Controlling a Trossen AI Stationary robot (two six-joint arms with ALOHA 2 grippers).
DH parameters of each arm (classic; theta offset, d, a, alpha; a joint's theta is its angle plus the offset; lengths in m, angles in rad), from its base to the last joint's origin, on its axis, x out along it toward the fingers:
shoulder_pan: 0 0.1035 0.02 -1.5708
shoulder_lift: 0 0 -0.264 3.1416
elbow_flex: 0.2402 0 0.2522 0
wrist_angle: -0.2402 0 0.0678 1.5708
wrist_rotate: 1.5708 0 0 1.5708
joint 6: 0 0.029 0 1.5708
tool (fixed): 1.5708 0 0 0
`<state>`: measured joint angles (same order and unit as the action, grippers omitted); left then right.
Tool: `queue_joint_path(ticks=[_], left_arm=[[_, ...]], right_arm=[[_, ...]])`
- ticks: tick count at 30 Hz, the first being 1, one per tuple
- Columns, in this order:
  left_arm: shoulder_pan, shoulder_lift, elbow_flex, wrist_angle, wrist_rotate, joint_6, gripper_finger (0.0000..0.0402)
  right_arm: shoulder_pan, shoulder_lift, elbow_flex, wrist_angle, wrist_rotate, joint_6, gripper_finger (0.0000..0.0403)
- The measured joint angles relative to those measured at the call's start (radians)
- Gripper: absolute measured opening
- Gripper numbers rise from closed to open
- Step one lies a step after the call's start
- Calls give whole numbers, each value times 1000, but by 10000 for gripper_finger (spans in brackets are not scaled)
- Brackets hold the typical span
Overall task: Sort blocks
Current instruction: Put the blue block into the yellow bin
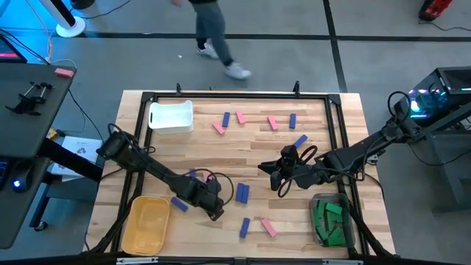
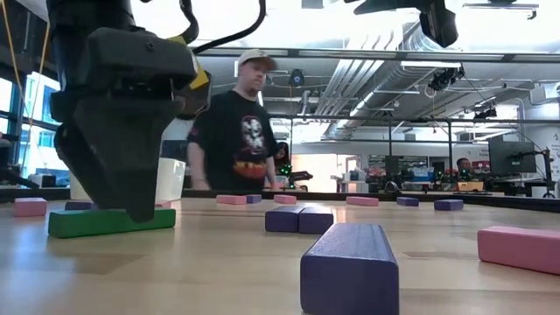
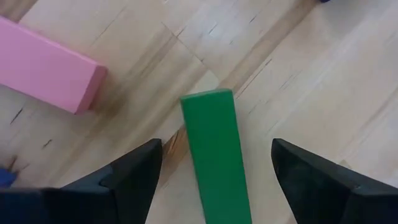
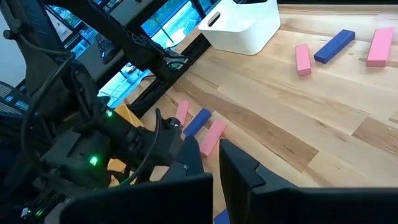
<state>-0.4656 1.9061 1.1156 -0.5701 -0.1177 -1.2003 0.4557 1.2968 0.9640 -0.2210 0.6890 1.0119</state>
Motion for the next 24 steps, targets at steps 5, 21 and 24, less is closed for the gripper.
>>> queue_joint_path(ticks=[5, 21, 24], left_arm=[[0, 6, 1, -65, -18, 41, 228], [1, -275, -8, -52, -269, 362, 48], [6, -355, -9, 7, -309, 489, 48]], right_arm=[[0, 0, 0, 0, -5, 0, 0], [3, 0, 0, 149, -140, 94, 0], [3, 13, 0, 189, -141, 206, 0]])
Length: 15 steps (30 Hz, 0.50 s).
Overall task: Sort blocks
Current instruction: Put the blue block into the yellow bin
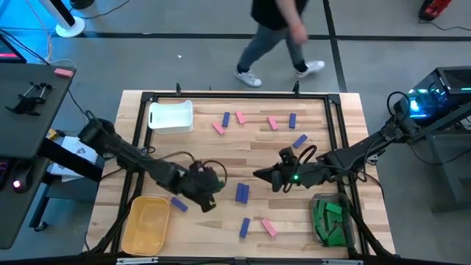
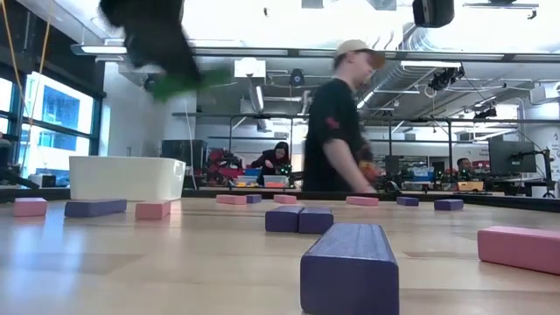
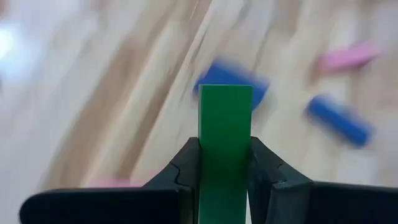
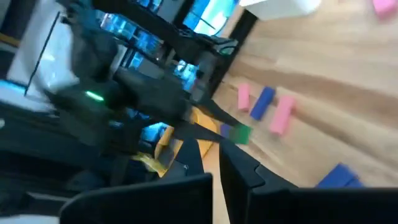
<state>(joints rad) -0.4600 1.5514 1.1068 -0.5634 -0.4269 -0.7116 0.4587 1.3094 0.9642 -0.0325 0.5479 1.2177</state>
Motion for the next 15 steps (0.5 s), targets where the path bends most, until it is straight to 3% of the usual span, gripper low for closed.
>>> queue_joint_path(ticks=[5, 15], left_arm=[[34, -42, 8, 58, 0, 160, 48], [68, 68, 123, 78, 16, 342, 48]], right_arm=[[-6, 82, 0, 0, -30, 136, 20], [-62, 248, 0, 109, -79, 267, 155]])
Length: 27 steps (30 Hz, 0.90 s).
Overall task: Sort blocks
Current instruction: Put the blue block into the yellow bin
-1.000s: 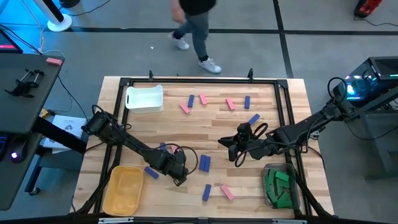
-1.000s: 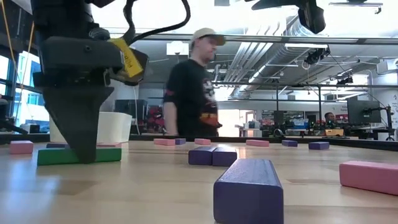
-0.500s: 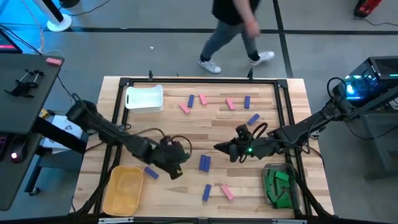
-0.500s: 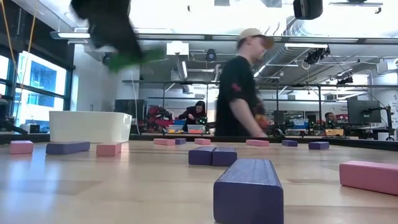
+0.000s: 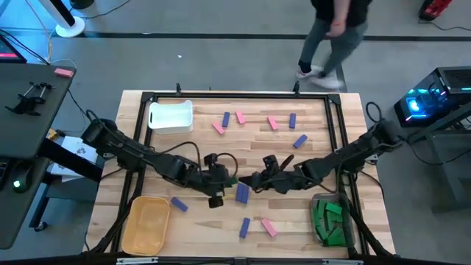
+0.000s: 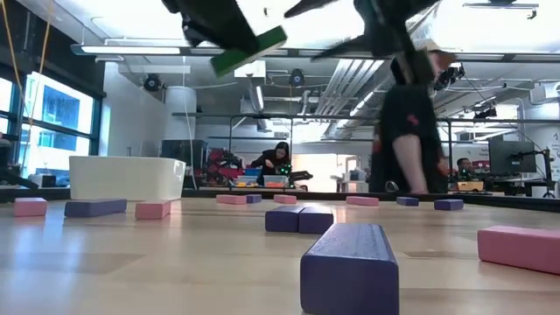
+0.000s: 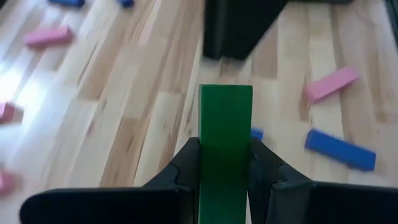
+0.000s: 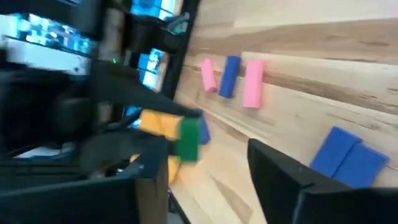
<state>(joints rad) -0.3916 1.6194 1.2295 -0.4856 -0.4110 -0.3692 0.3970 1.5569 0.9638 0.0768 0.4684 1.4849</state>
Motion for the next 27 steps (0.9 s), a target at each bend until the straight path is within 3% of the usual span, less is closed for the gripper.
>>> queue_joint_path(ticks=[5, 17, 21, 27], left_arm=[[7, 76, 46, 15, 20, 50, 48], [23, 137, 101, 19, 11, 77, 48], [23, 137, 101, 17, 10, 76, 48], [23, 136, 101, 21, 9, 77, 48]], right_arm=[[-21, 31, 0, 83, -98, -7, 180], [-24, 49, 0, 39, -174, 43, 177], [-24, 49, 0, 15, -169, 66, 137], [-31, 49, 0, -5, -132, 58, 15]])
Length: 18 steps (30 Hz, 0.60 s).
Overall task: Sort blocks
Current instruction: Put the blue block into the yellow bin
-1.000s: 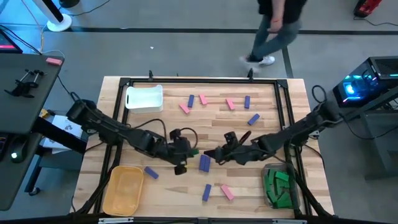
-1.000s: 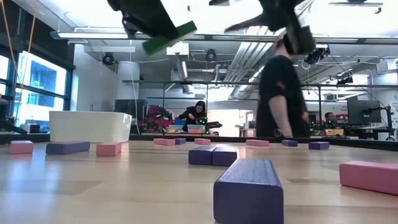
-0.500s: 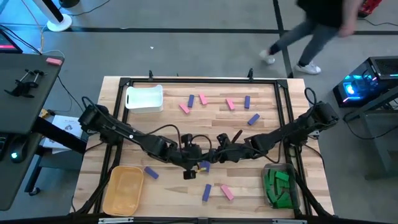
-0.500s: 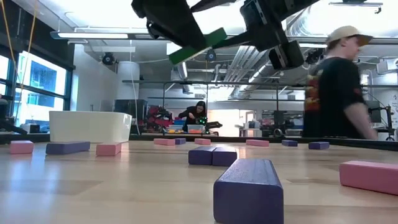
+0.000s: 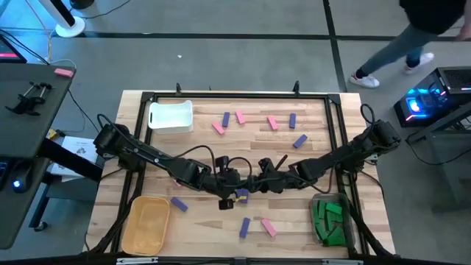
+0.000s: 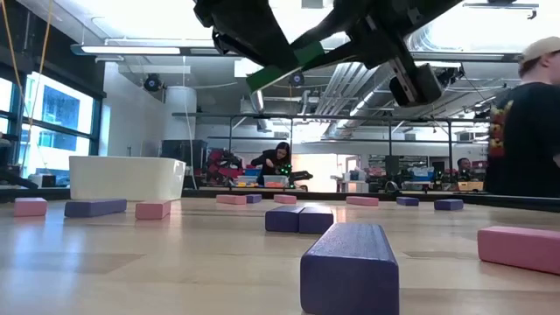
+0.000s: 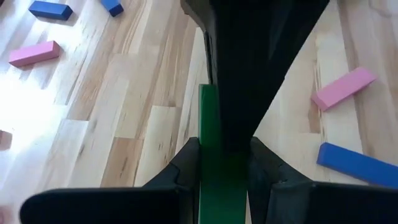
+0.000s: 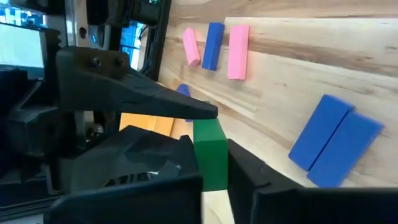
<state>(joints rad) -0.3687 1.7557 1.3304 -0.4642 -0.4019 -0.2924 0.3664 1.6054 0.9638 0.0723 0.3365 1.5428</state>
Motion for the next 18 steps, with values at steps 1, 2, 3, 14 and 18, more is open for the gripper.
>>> queue_joint_path(ticks=[1, 2, 3, 14, 18], left_arm=[[0, 0, 0, 0, 3, 5, 48], [1, 0, 0, 3, 19, 10, 49], [2, 0, 0, 8, 44, 10, 52], [45, -110, 0, -191, 276, -42, 202], [42, -206, -23, -314, 277, -94, 226]], right_arm=[[-1, 0, 0, -2, -1, -7, 11], [-3, 0, 0, -2, -6, -6, 12], [-5, 0, 0, -2, -21, -8, 14], [-9, -83, 0, -166, -44, -59, 2], [-1, -187, 0, -328, -60, -82, 1]])
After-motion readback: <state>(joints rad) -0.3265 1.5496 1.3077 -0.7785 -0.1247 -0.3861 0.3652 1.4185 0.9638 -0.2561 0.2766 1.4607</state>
